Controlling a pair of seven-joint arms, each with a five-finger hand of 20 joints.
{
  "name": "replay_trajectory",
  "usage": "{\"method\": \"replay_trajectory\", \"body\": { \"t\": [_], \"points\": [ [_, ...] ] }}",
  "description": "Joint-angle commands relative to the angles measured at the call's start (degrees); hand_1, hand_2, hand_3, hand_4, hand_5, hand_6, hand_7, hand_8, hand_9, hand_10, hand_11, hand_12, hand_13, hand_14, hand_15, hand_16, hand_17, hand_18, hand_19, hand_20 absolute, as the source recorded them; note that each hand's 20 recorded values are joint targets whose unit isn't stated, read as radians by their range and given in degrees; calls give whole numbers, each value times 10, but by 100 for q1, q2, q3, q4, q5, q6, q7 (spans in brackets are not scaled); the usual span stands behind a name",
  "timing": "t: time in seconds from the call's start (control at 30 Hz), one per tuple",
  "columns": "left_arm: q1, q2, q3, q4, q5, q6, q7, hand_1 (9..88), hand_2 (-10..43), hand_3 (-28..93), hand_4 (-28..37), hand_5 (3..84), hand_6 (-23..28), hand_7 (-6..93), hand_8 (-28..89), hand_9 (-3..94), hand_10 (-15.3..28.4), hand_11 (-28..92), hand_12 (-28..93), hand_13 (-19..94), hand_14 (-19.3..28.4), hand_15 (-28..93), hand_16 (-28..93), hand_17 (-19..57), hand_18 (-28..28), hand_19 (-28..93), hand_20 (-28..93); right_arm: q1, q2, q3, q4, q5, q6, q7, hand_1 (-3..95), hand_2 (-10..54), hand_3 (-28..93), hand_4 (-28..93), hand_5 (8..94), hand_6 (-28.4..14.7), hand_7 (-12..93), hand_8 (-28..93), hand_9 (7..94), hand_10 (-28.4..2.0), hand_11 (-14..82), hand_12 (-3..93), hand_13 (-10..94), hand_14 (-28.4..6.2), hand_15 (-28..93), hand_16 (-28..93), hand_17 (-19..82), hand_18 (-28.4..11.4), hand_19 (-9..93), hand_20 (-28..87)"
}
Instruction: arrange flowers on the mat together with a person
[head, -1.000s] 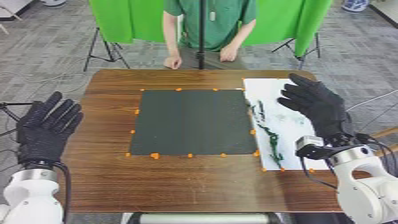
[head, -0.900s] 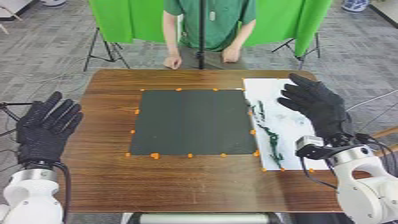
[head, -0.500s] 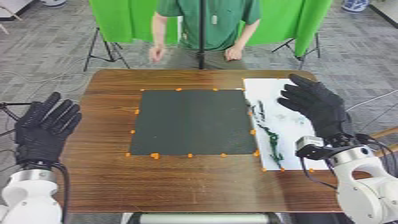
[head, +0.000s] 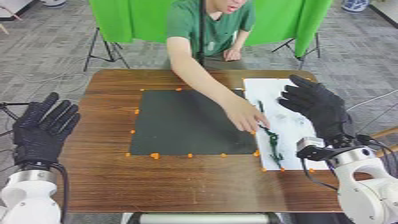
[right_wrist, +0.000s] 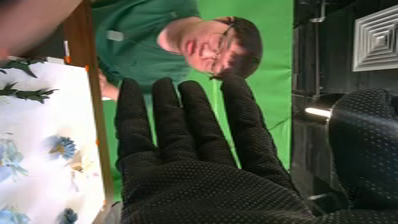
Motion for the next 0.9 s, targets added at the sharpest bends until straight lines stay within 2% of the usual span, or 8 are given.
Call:
{"method": "replay_trajectory", "body": {
  "t": [0.03,0.33,0.6,0.9],
  "points": [
    [92,-53,38,47,-33,-29,-30,312,130,704,-283,420,84,165,-106,383,170,264,102,286,162,387,-89,-29,168,405,90,-65,5,22,-17,14,18,35,132,121,728,-263,360,-43,147,-84,378,-175,46,180,313,-148,111,234,146,-168,264,141],
    [143,-53,9,33,-26,-38,-58,310,131,704,-283,420,84,165,-106,383,170,264,102,285,164,388,-89,-30,168,406,91,-72,3,0,0,3,15,65,134,122,725,-263,364,-43,151,-87,381,-176,48,180,318,-149,119,230,147,-168,263,140],
    [134,-52,19,34,-42,-56,-32,310,130,705,-283,420,84,166,-106,381,170,262,102,284,164,389,-88,-29,168,405,91,-85,9,20,2,5,28,50,134,122,726,-262,365,-43,150,-88,383,-176,49,179,320,-149,122,226,148,-168,264,141],
    [205,-83,-21,-14,-13,-75,-18,309,130,705,-283,420,84,166,-106,382,170,262,102,284,163,390,-88,-29,167,406,91,-115,41,86,-22,28,61,28,134,129,720,-263,366,-43,149,-86,384,-175,50,180,321,-149,124,223,148,-168,264,140]
  ]
}}
